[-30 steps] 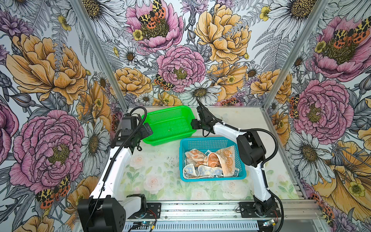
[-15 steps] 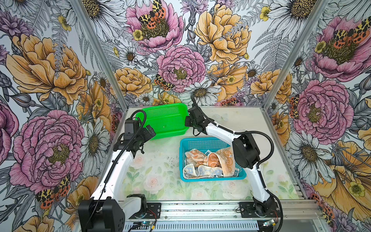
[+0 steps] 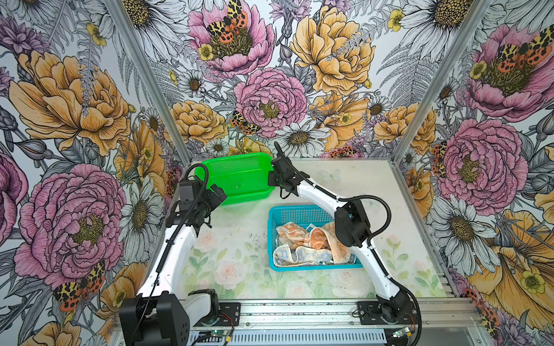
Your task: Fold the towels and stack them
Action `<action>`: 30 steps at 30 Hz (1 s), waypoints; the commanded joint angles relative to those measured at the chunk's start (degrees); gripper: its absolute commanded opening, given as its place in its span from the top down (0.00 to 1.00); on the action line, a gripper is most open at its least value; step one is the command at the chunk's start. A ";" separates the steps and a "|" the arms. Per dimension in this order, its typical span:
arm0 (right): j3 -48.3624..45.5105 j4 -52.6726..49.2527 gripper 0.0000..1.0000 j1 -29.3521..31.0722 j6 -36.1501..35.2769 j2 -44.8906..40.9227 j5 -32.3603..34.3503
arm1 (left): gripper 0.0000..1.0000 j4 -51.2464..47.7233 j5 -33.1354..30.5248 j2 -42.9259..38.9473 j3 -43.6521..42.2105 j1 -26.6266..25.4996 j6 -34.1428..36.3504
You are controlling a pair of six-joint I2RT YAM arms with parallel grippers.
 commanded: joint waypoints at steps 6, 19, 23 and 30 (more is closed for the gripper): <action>6.43 -4.90 0.80 1.29 -6.68 3.80 -5.06 | 0.01 2.27 6.49 4.40 2.53 0.85 -5.39; -5.78 -4.81 0.16 -3.23 -8.72 -12.15 -4.64 | 0.01 -7.50 3.48 20.31 23.45 -8.94 3.67; -19.63 -3.62 0.02 -8.65 -9.76 -24.94 -3.47 | 0.01 -12.58 1.70 31.21 34.80 -13.59 7.10; -41.67 -1.36 0.01 -19.17 -12.27 -44.65 -3.18 | 0.01 -26.92 -4.68 54.71 61.51 -21.48 14.63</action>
